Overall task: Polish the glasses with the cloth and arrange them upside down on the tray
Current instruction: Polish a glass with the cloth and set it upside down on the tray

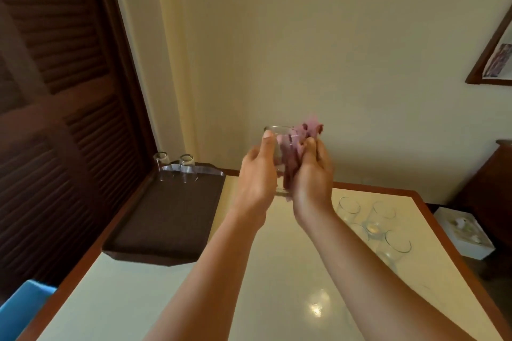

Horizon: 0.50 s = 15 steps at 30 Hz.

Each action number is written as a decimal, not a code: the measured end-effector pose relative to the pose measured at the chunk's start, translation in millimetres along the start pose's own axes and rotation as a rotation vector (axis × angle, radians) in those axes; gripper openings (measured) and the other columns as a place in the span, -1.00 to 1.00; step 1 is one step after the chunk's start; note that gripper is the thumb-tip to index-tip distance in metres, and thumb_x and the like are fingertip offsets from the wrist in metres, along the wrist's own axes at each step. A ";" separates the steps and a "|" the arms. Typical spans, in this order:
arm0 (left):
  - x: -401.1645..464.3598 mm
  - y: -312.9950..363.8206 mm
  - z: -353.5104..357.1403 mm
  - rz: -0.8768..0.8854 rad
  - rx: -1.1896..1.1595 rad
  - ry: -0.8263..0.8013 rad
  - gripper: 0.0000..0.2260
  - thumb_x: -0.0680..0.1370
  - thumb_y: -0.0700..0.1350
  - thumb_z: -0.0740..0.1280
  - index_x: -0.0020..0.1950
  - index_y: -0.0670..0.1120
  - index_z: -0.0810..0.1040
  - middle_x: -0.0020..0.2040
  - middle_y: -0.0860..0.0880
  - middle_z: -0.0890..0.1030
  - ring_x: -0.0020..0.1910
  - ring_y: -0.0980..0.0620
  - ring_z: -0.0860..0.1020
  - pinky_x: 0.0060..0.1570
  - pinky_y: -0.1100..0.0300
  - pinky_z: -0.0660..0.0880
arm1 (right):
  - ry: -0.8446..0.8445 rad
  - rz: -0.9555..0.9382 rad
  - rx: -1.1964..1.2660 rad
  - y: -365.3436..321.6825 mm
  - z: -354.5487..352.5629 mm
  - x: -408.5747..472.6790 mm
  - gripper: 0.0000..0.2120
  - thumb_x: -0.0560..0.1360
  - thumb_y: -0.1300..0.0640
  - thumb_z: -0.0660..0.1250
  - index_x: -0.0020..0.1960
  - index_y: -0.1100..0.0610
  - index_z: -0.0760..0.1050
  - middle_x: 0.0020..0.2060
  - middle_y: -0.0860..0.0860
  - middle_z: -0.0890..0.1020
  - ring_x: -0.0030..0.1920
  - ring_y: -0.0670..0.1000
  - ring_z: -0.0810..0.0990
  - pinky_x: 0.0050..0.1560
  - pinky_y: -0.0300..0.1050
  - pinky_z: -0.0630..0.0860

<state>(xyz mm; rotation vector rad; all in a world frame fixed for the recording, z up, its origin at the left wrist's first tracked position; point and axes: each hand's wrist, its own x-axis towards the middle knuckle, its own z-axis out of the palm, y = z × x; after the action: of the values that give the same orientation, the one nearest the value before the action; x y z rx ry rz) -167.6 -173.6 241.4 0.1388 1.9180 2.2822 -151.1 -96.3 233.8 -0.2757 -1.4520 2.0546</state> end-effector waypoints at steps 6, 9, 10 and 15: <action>16.2 -10.9 -24.2 0.101 -0.033 0.186 -0.53 0.48 0.32 0.46 0.13 0.01 0.45 0.14 -0.07 0.64 0.08 0.00 0.68 0.11 -0.01 0.63 | -0.132 -0.019 -0.314 31.8 10.7 -23.0 -0.70 0.66 -0.08 0.14 0.28 -0.12 0.57 0.04 -0.08 0.71 0.05 -0.02 0.71 -0.01 -0.05 0.65; 26.9 -23.7 -40.5 -0.004 -0.026 0.141 -0.53 0.62 0.29 0.32 0.14 -0.13 0.59 0.01 -0.07 0.70 -0.03 -0.02 0.66 -0.03 0.09 0.57 | -0.132 -0.081 -0.348 44.1 21.1 -7.3 -0.76 0.70 0.01 0.14 0.24 -0.13 0.55 0.02 -0.04 0.71 -0.01 -0.09 0.71 -0.02 -0.02 0.67; 28.9 -30.6 -44.4 -0.045 -0.048 0.102 -0.54 0.63 0.25 0.32 0.18 -0.16 0.59 0.02 -0.09 0.70 -0.04 -0.01 0.68 -0.08 0.13 0.57 | -0.118 -0.061 -0.357 45.6 26.1 -1.0 -0.77 0.71 0.07 0.14 0.18 -0.05 0.57 -0.05 0.00 0.71 -0.15 -0.11 0.68 -0.19 -0.06 0.64; 46.5 -71.4 -65.9 -0.039 -0.125 0.270 -0.54 0.43 0.25 0.52 0.18 0.03 0.53 0.04 -0.20 0.69 -0.02 -0.15 0.74 -0.14 -0.01 0.70 | -0.133 0.502 -0.214 80.3 43.9 -0.5 -0.68 0.70 0.09 0.10 0.14 0.11 0.62 -0.20 0.12 0.73 -0.40 0.09 0.64 -0.44 -0.06 0.52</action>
<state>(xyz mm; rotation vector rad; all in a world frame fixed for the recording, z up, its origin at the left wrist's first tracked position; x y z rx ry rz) -220.3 -217.3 158.2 -0.2307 1.8663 2.4930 -200.5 -148.8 177.4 -0.6589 -1.8312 2.3369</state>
